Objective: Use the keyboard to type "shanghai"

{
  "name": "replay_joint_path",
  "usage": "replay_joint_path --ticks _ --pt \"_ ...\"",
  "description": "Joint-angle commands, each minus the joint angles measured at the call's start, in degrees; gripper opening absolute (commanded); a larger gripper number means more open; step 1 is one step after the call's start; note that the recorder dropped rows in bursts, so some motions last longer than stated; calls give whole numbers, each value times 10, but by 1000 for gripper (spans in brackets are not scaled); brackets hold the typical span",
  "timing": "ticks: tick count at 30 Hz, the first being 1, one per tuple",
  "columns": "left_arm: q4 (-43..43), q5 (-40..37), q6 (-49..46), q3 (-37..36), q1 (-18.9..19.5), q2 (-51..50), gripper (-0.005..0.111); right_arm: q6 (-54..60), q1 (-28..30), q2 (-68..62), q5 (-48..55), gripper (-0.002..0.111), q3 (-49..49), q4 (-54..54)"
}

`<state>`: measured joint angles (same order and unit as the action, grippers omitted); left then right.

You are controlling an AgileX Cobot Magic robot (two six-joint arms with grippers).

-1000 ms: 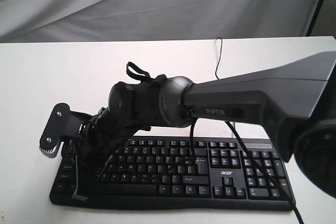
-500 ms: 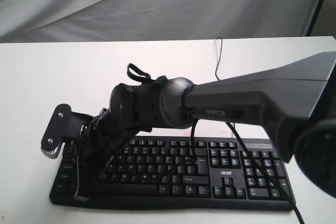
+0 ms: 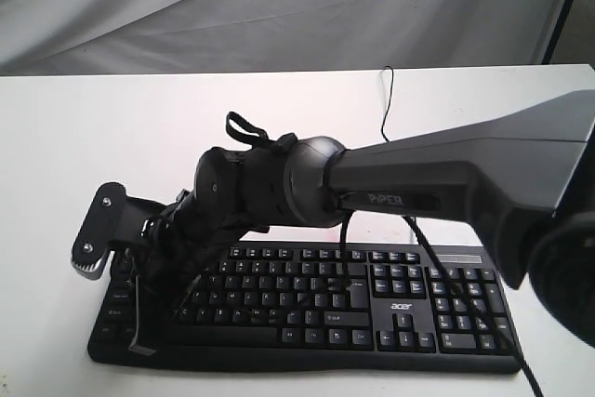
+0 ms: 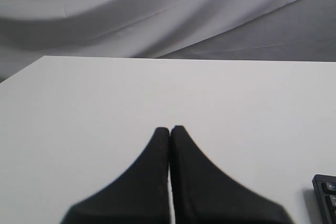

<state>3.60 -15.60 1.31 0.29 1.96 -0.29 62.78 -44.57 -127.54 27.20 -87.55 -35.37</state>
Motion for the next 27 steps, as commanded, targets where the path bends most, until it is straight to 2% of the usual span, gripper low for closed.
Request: replay_joint_path --ticks 1,8,15,19,21,24,27 --pt "0 4 1 -3 -2 3 1 1 1 44 8 0 1 17" --pt "0 4 1 -3 -2 3 1 1 1 93 23 0 18 41" --pt "0 4 1 -3 -2 3 1 7 25 173 9 0 111 58" --pt "0 4 1 -3 -2 3 1 71 55 215 9 0 167 -4" --pt "0 4 1 -3 -2 3 1 128 70 235 13 0 189 -74" --pt "0 4 1 -3 -2 3 1 207 88 253 49 0 213 -146" --pt "0 4 1 -3 -2 3 1 227 103 259 82 0 230 -170"
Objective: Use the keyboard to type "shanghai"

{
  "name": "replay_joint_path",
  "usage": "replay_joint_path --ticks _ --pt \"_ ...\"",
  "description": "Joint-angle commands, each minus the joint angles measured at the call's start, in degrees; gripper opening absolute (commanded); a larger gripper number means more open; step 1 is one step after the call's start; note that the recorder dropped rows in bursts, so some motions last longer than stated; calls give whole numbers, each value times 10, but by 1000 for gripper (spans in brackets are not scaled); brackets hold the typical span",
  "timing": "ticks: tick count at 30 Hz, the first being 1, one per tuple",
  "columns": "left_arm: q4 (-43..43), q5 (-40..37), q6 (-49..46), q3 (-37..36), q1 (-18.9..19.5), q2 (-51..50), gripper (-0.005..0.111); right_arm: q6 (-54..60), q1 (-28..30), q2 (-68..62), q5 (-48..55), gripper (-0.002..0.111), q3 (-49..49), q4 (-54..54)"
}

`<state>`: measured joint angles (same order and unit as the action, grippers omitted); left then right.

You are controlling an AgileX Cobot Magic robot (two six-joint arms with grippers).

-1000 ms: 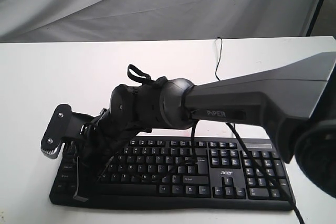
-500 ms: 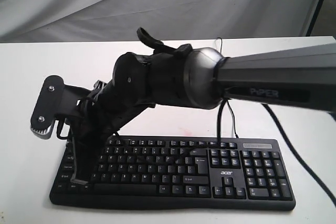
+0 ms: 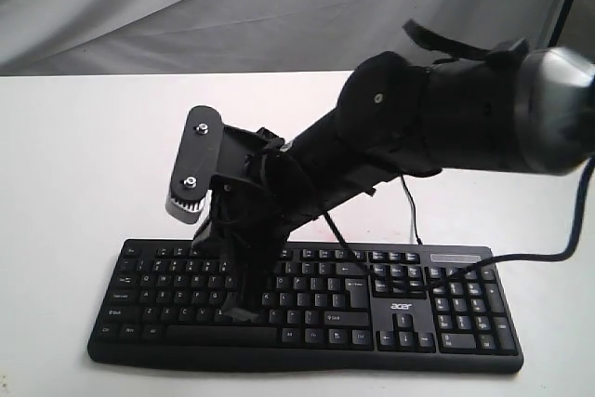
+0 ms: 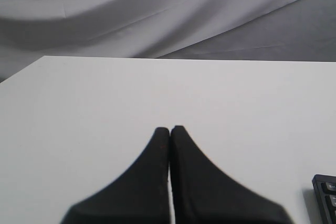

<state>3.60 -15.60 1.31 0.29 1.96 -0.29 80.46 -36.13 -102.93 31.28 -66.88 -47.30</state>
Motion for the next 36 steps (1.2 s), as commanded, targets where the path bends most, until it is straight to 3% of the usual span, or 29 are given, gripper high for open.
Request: replay_joint_path --ticks 1,36 --pt "0 4 1 -3 -2 3 1 50 21 13 43 0 28 -51" --pt "0 4 1 -3 -2 3 1 82 12 -70 -8 0 51 -91"
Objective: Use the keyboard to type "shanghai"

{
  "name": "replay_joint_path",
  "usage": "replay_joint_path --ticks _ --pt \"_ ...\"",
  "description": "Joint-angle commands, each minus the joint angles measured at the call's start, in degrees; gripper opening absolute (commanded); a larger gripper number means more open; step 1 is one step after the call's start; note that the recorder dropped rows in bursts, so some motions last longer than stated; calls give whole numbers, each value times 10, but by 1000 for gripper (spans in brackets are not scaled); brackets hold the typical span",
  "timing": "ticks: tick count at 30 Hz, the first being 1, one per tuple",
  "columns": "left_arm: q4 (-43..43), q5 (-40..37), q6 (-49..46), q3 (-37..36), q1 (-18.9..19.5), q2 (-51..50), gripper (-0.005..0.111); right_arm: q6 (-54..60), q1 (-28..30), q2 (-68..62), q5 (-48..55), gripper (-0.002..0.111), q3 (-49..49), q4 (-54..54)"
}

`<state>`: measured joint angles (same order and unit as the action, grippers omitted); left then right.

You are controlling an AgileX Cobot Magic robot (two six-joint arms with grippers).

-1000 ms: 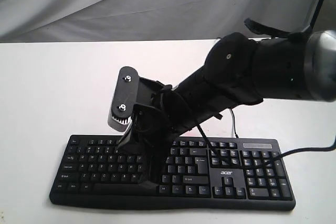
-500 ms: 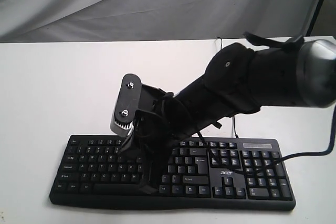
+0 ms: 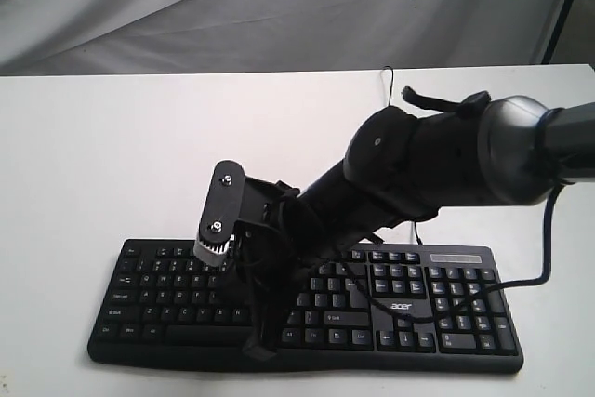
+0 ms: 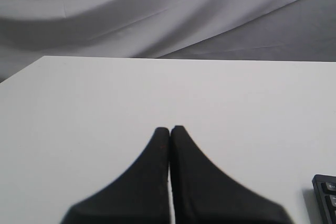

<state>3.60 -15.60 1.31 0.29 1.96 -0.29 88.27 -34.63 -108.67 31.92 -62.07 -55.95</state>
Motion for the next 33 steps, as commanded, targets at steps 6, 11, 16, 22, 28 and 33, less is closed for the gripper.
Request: replay_joint_path --ticks 6,11,16,22,28,33 --pt "0 4 1 -3 -2 3 1 4 -3 -31 -28 0 3 -4" --pt "0 4 1 -3 -2 3 1 9 -3 -45 -34 0 3 -8" --pt "0 4 1 -3 -2 3 1 22 -3 -48 -34 0 2 -20" --pt "0 4 1 -3 -2 3 1 27 -3 -48 -33 0 2 -20" --pt "0 4 1 -3 -2 3 1 31 -3 -48 -33 0 2 -20" --pt "0 4 1 -3 -2 3 1 31 -3 -48 -33 0 2 -20"
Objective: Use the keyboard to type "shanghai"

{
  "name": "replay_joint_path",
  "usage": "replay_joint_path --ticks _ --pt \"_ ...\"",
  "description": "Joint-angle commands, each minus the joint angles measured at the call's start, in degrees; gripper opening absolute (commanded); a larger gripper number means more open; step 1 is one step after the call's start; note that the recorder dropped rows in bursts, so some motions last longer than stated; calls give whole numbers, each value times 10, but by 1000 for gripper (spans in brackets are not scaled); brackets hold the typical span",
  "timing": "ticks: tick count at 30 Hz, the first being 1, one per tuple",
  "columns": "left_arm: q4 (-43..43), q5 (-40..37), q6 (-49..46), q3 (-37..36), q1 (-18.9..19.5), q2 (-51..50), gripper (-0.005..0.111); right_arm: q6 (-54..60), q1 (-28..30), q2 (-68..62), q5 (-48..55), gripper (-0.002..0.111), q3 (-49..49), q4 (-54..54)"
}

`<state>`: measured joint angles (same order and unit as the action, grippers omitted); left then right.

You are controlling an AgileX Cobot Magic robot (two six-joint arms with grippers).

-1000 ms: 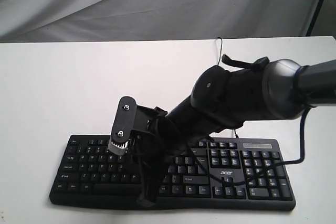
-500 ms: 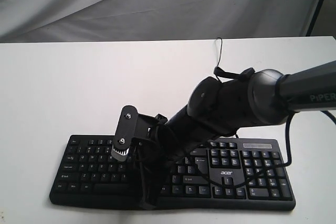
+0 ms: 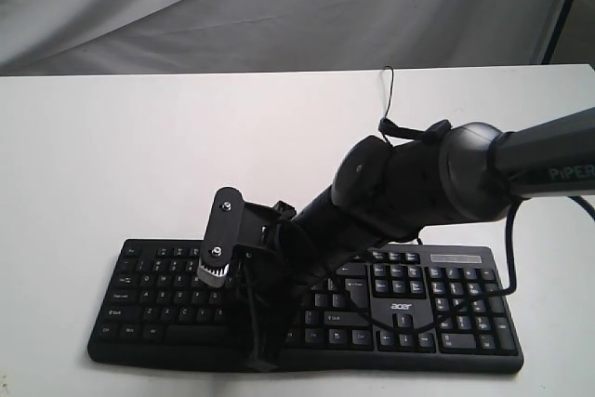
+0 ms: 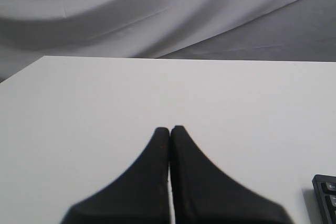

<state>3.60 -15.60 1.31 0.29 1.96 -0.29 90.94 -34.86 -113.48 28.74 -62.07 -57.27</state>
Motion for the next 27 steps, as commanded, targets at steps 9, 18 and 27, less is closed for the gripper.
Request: replay_joint_path --ticks 9,18,27 --pt "0 4 1 -3 -2 3 1 7 0 0 -1 0 2 -7" --pt "0 4 1 -3 -2 3 1 9 0 0 -1 0 2 -7" --pt "0 4 1 -3 -2 3 1 11 0 0 -1 0 2 -7"
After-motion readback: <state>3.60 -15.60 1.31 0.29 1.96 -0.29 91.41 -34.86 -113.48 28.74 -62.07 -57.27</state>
